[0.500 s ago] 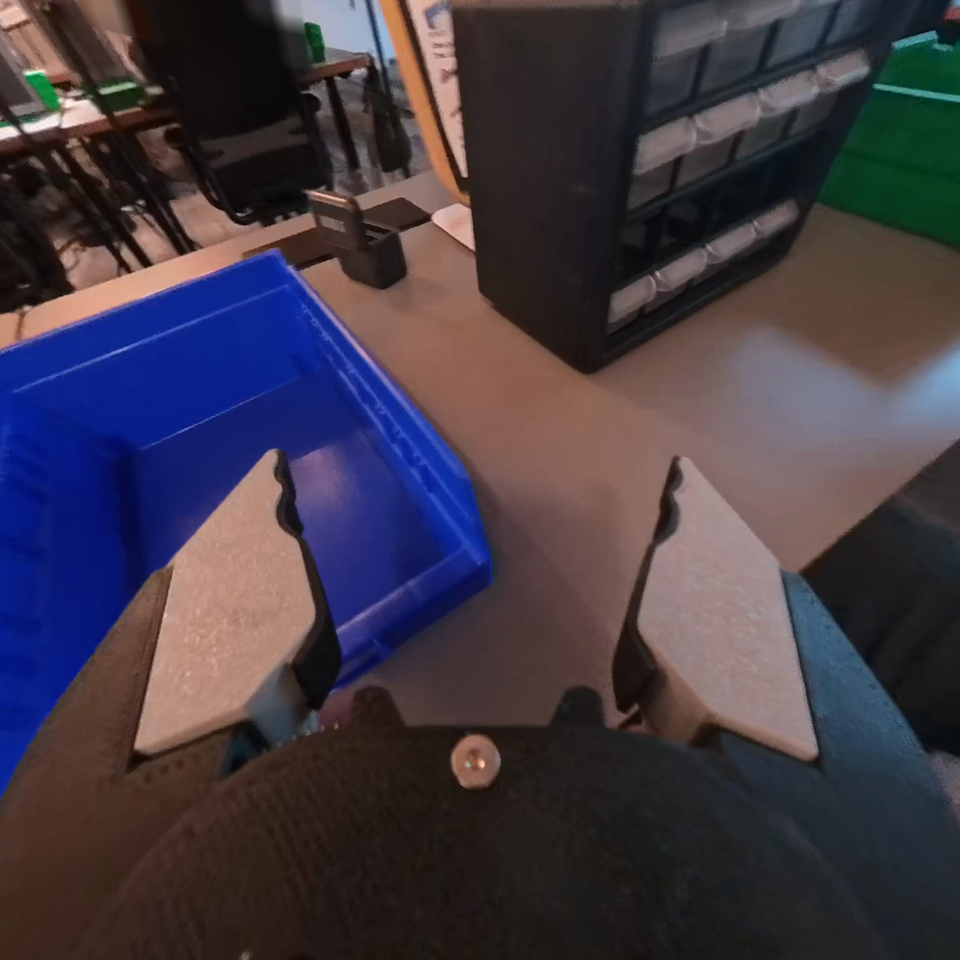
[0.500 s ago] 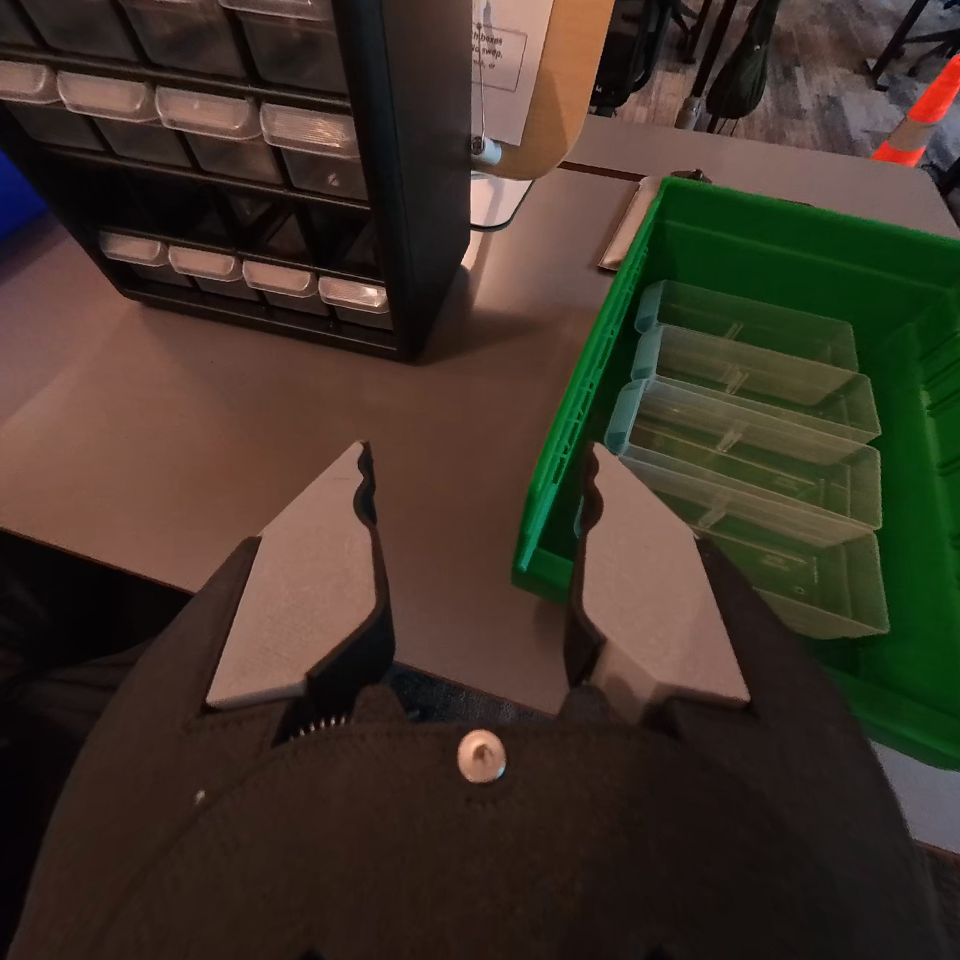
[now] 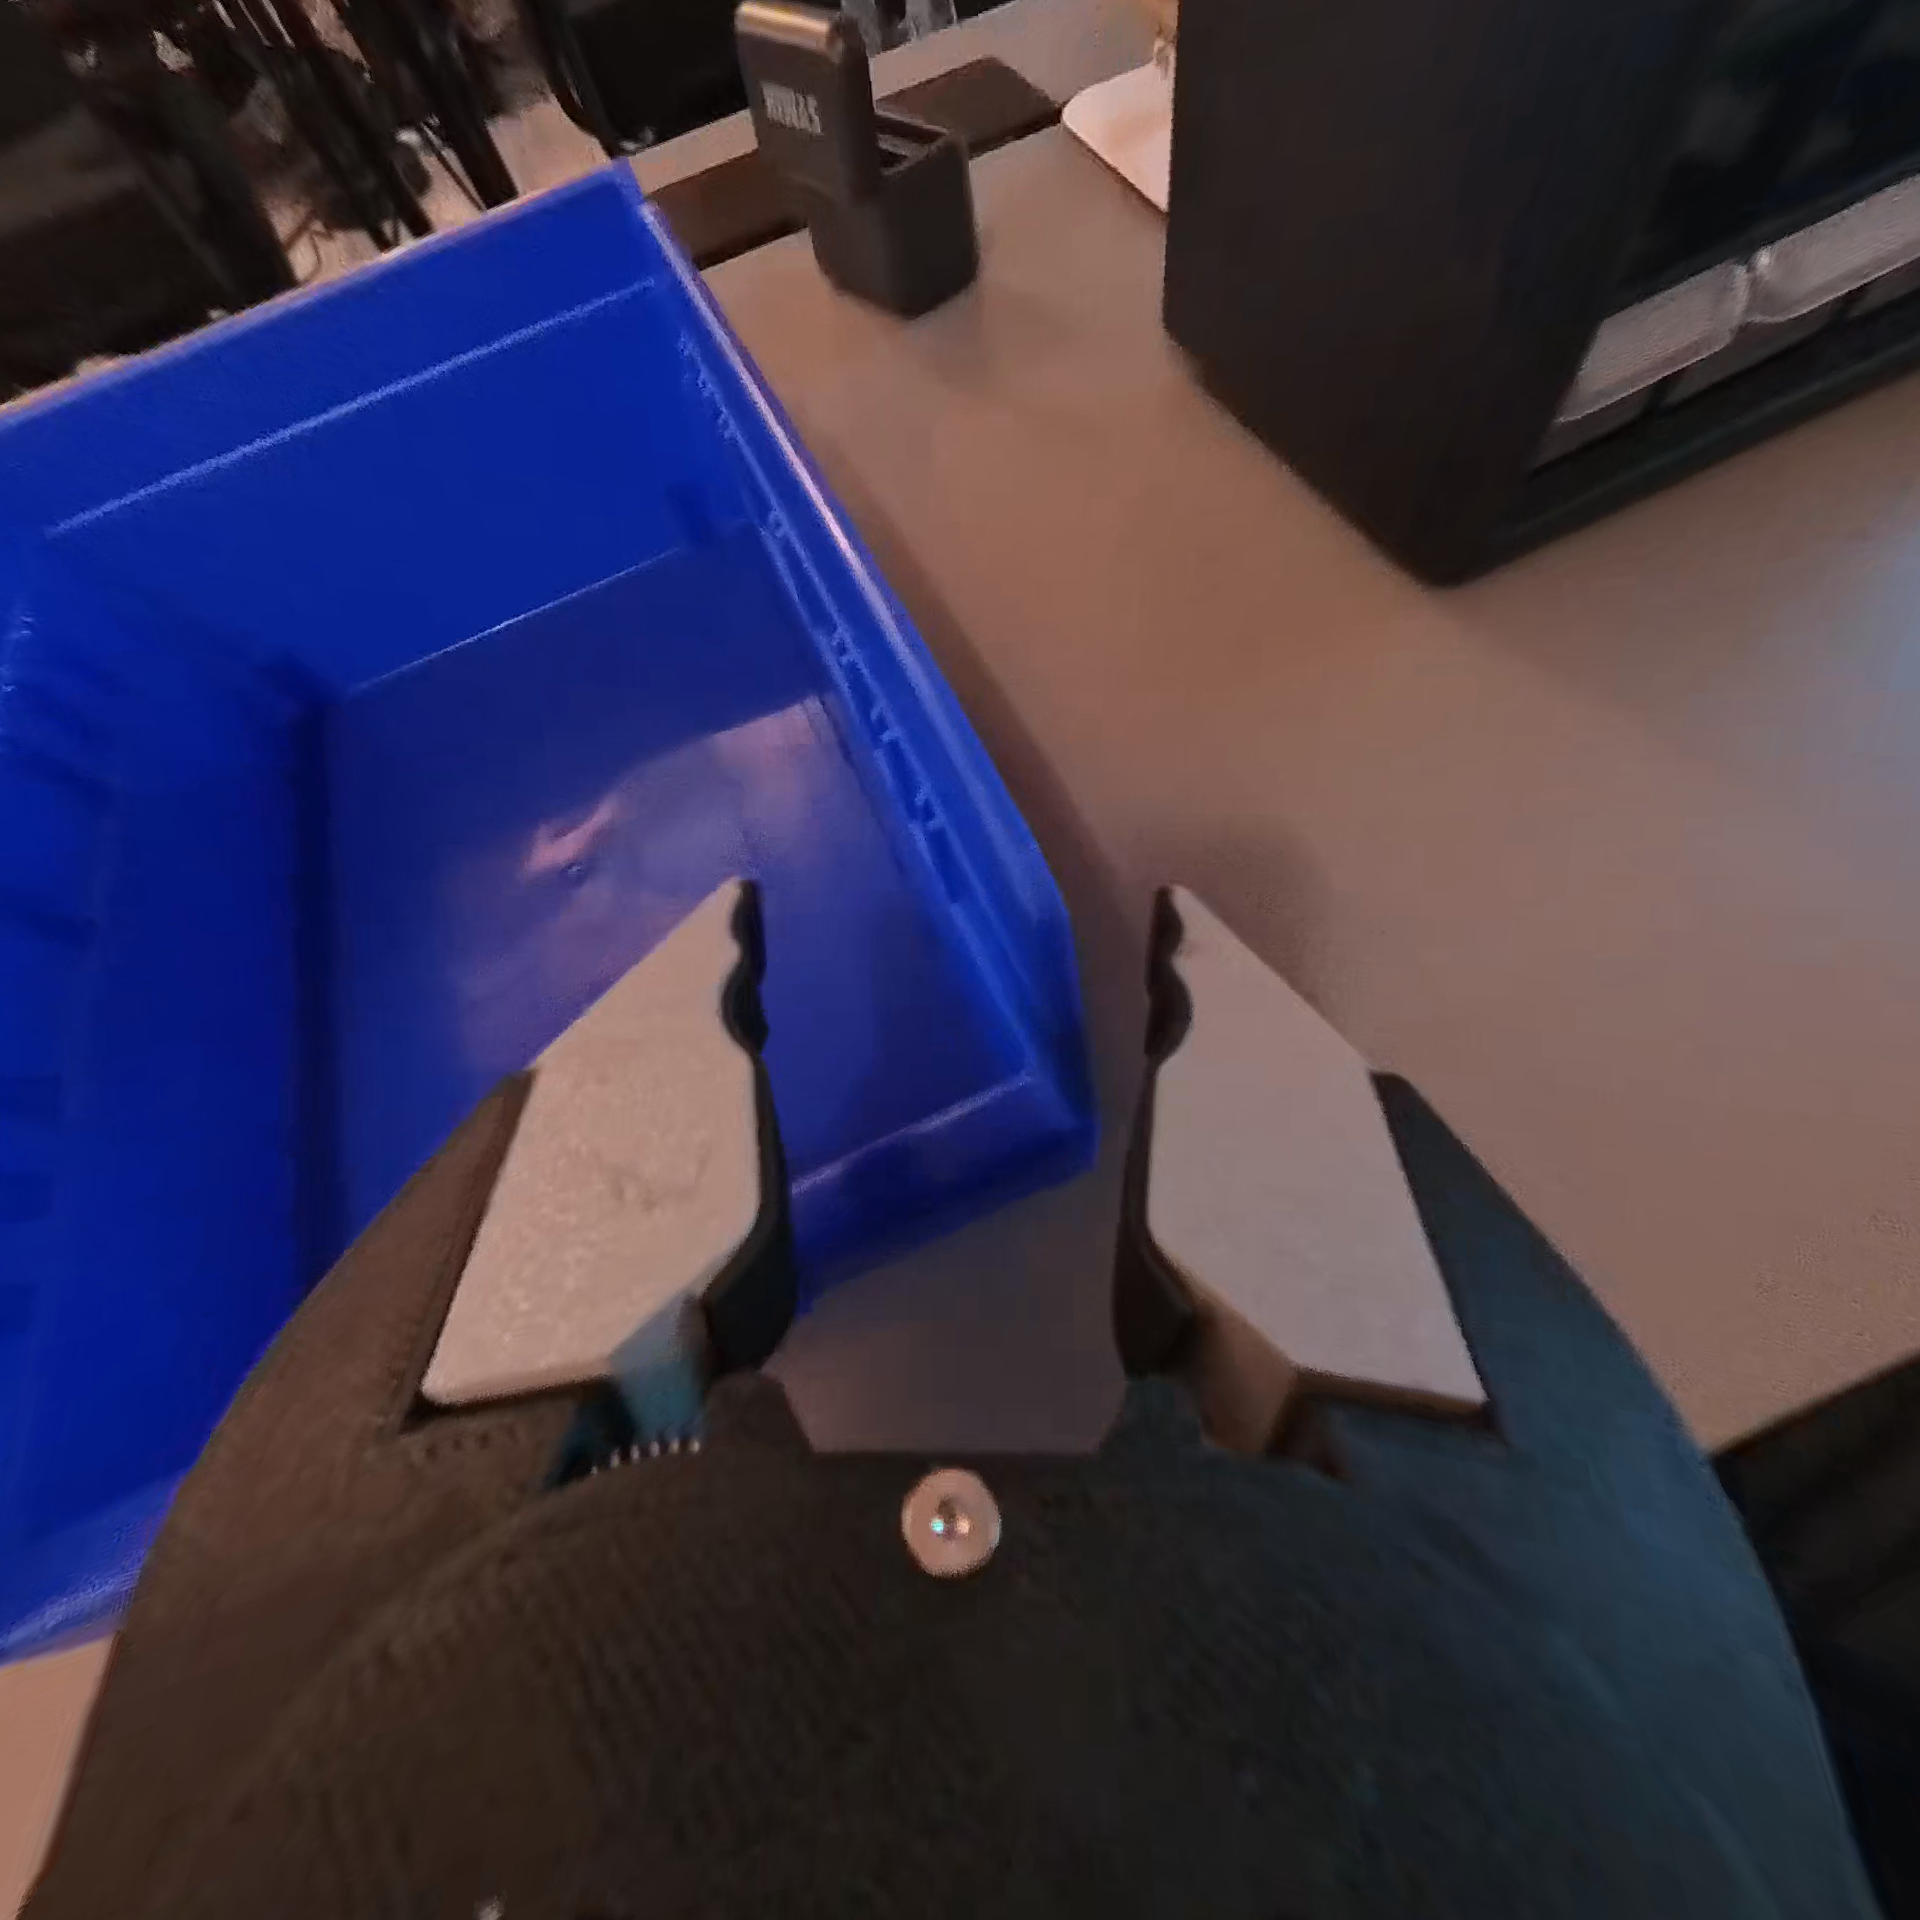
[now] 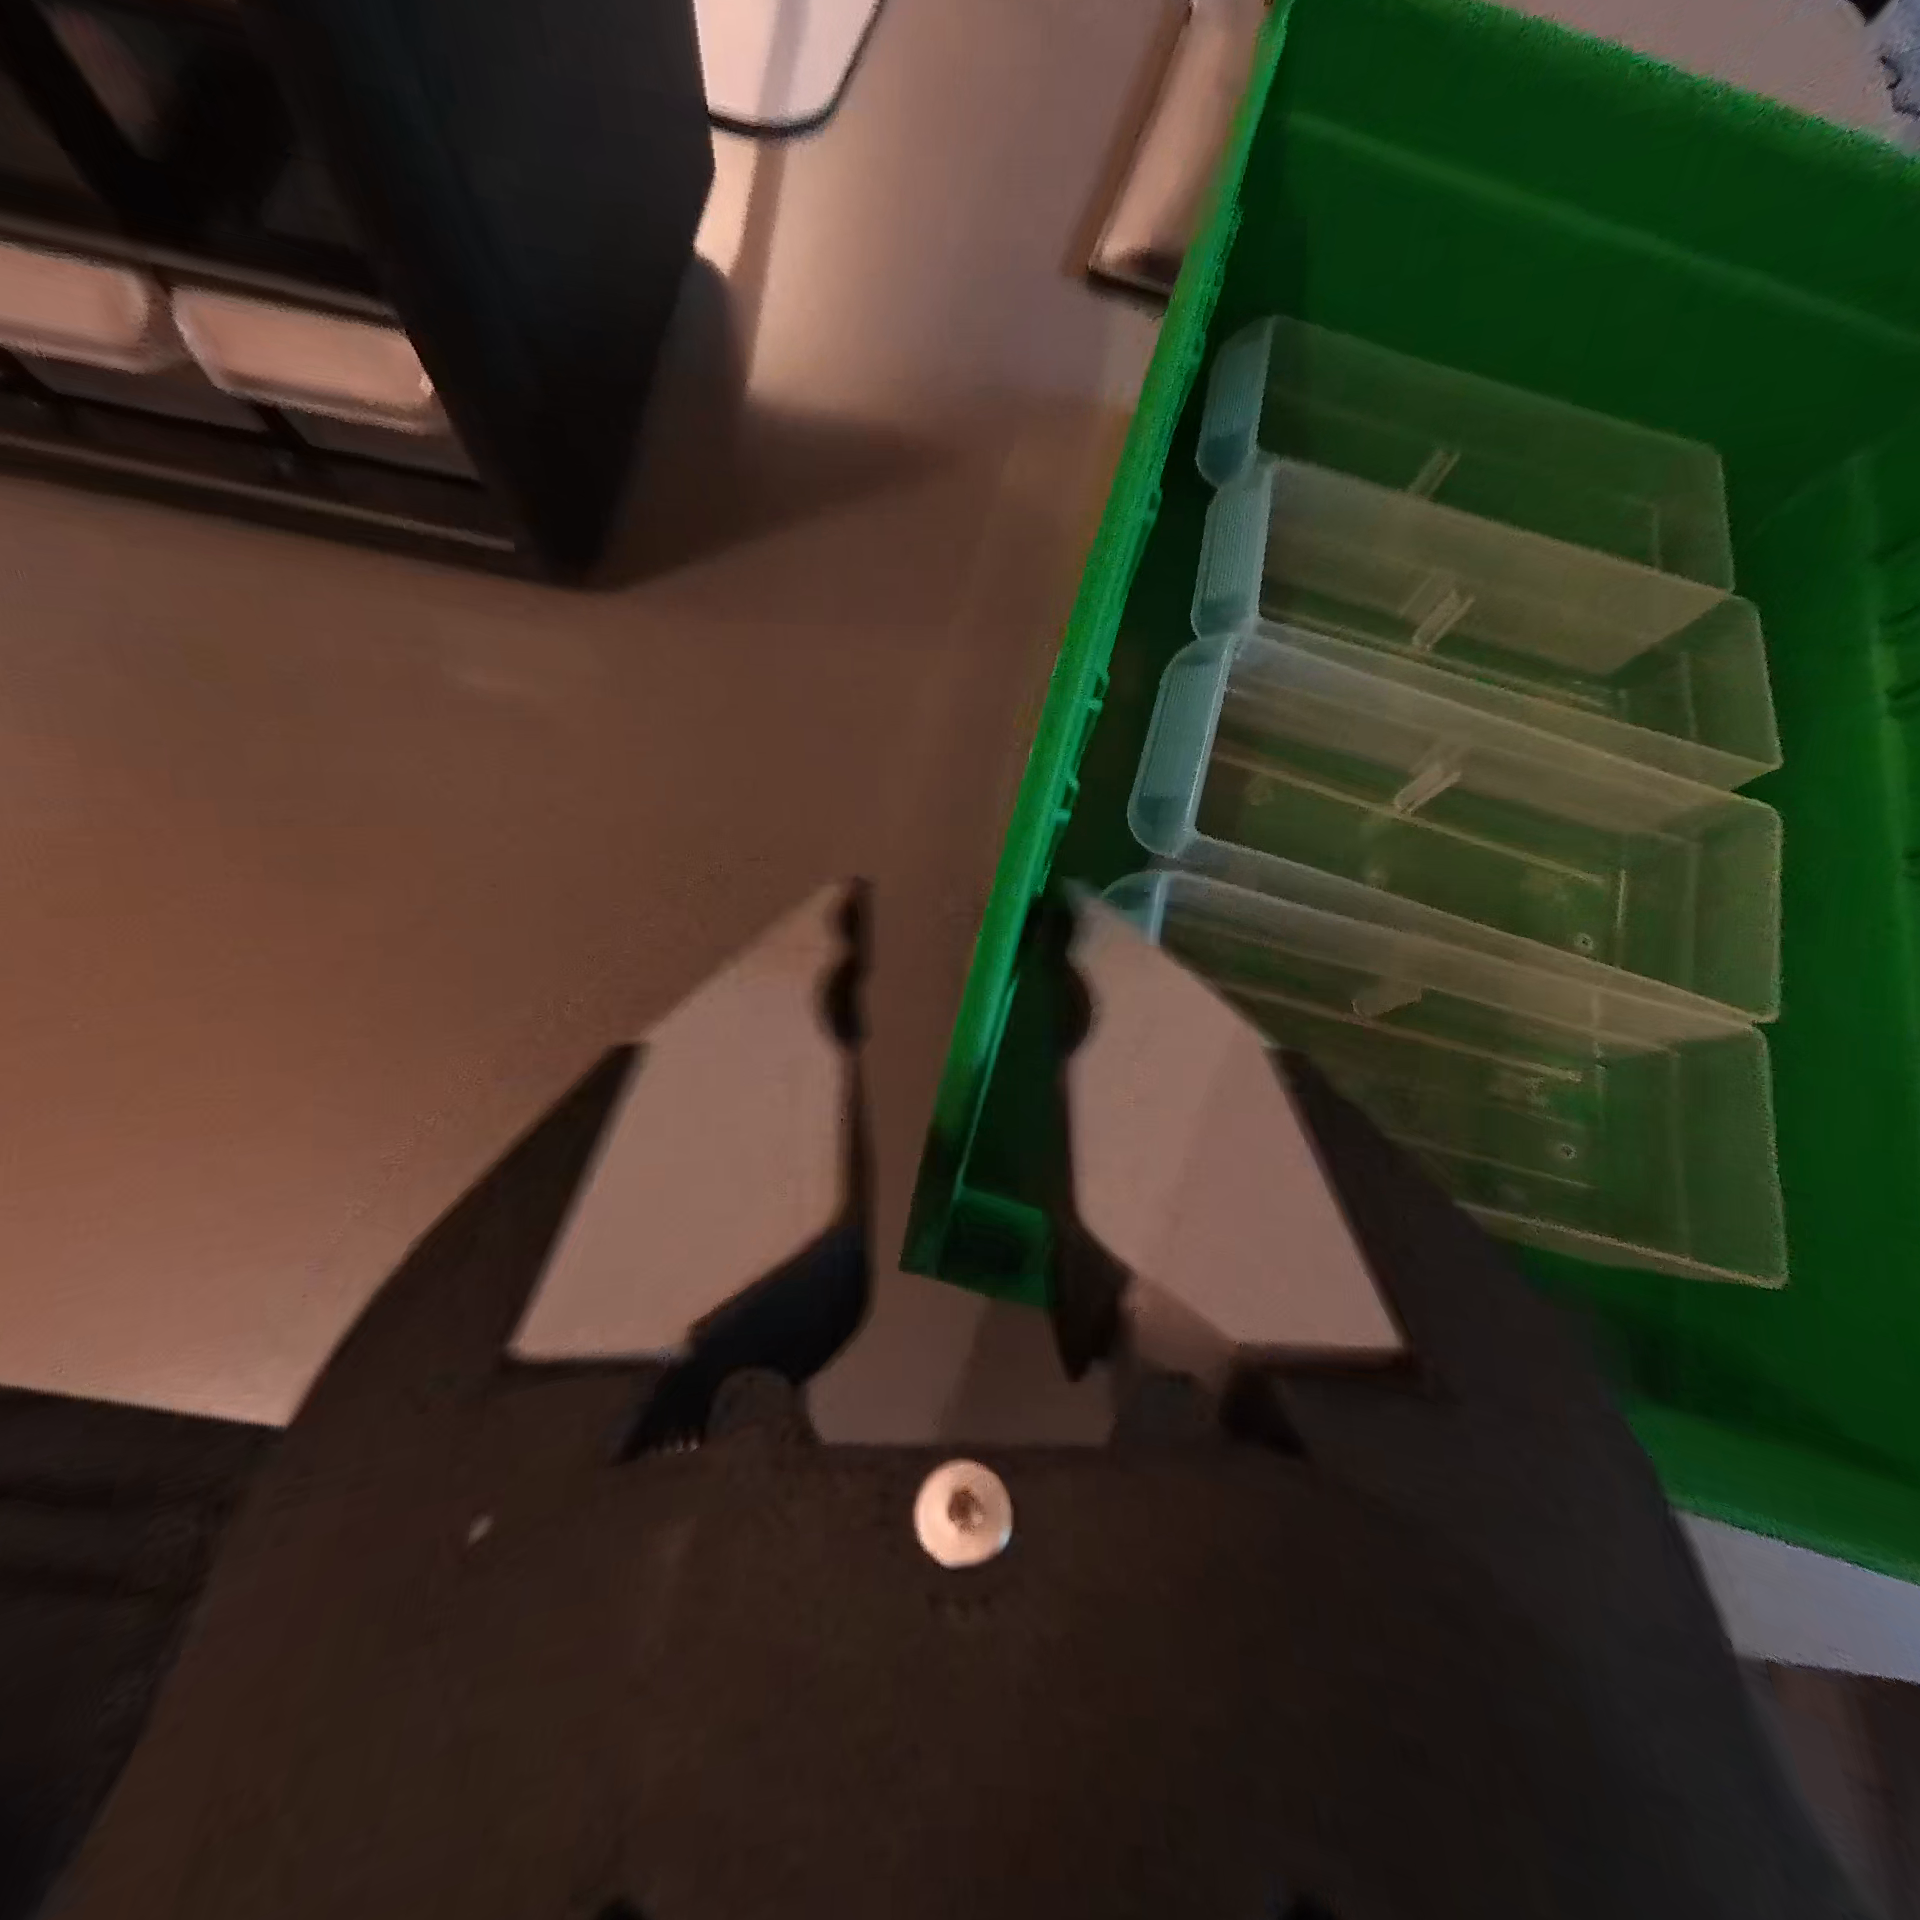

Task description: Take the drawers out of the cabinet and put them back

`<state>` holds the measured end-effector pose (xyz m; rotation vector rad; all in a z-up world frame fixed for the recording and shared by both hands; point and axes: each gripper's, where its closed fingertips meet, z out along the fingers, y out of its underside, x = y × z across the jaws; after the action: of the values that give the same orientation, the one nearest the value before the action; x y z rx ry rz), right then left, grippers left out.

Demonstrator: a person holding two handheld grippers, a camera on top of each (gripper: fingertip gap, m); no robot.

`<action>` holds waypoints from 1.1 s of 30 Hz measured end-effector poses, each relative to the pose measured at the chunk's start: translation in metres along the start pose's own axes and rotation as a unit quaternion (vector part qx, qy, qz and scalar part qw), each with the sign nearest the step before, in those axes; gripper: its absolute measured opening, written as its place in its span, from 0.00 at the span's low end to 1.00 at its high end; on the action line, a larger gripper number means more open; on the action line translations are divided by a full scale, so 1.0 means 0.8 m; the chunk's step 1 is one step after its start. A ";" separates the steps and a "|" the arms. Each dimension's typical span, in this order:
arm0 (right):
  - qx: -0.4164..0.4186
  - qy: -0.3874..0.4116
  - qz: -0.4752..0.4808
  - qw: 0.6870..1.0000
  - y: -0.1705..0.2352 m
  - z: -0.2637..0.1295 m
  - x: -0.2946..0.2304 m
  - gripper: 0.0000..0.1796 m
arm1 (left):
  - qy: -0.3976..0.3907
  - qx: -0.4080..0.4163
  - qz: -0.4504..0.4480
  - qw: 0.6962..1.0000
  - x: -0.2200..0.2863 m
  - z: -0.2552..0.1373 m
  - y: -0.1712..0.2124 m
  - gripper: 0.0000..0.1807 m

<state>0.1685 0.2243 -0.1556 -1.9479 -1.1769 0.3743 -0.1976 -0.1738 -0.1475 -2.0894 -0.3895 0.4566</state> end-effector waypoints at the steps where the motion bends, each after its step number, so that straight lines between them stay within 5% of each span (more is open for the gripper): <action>1: -0.001 0.021 -0.012 1.000 0.002 0.001 0.005 0.10 | -0.008 0.001 0.008 1.000 -0.002 0.005 0.001 0.33; 5: -0.017 0.050 -0.021 0.998 0.009 -0.008 0.011 0.05 | -0.027 0.008 0.071 0.997 0.000 0.011 -0.004 0.13; 13: -0.019 0.018 -0.029 0.999 0.027 -0.030 -0.005 0.05 | -0.062 0.016 0.052 0.997 -0.029 0.002 -0.002 0.05; 14: -0.025 0.012 -0.026 0.999 0.030 -0.026 -0.005 0.07 | -0.069 0.024 0.052 0.996 -0.032 0.003 -0.002 0.07; 17: -0.039 0.005 -0.035 0.999 0.031 -0.015 -0.010 0.12 | -0.041 0.008 0.044 0.998 -0.020 0.013 0.006 0.37; 19: -0.034 0.006 -0.042 0.999 0.026 -0.015 -0.016 0.16 | -0.030 0.014 0.041 0.999 -0.017 0.011 0.001 0.30; 23: -0.040 0.029 -0.064 0.997 0.027 -0.019 -0.014 0.02 | -0.043 0.017 0.072 0.996 -0.030 0.008 -0.002 0.09; 29: -0.055 -0.006 -0.053 0.997 0.033 -0.008 -0.023 0.24 | -0.036 0.023 0.050 0.998 -0.033 0.008 0.000 0.10; 33: -0.066 -0.004 -0.062 0.996 0.033 -0.006 -0.029 0.20 | -0.017 0.017 0.048 0.999 -0.024 0.009 0.003 0.24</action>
<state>0.1752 0.1966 -0.1764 -1.9745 -1.3499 0.2438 -0.2176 -0.1784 -0.1495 -2.0760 -0.2994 0.5531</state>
